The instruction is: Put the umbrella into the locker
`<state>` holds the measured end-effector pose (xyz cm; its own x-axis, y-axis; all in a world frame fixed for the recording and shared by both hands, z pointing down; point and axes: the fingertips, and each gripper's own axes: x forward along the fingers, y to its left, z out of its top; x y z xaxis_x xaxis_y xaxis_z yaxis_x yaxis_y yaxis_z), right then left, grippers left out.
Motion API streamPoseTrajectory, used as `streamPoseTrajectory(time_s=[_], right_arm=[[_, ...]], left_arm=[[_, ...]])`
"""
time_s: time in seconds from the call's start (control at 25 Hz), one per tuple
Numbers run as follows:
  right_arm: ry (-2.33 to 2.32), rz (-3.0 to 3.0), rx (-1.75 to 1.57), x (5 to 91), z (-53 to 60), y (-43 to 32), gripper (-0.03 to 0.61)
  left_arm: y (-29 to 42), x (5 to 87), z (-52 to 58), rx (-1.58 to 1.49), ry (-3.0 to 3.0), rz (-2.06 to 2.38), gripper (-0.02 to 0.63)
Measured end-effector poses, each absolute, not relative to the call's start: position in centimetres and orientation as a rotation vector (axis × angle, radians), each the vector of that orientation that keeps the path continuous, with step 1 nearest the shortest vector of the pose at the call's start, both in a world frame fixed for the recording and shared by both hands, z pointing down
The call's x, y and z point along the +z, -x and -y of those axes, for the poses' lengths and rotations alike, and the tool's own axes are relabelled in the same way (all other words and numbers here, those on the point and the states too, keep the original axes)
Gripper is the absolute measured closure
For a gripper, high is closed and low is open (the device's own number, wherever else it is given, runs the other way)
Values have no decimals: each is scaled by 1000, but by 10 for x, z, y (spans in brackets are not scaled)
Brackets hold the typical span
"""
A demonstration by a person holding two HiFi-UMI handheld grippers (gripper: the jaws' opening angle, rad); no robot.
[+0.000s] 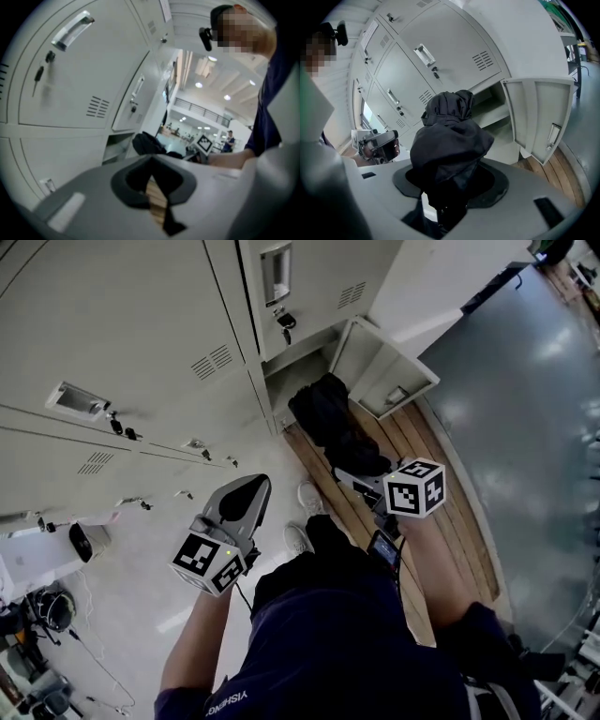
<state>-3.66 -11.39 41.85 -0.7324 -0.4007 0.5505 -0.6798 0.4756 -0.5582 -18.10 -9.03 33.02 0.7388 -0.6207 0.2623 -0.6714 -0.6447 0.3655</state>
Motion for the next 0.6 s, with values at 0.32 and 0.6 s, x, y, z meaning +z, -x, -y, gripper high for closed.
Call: streamPoseTrajectory(time_s=[0.32,0.6], right_arm=[[-862,2319,1173,503,174,13,365],[-835,2255,1066,587,234,10,365]], left_arm=[[134,398,157,318,-2479,1001,612],[116,471,202,425,-2453,1021,612]])
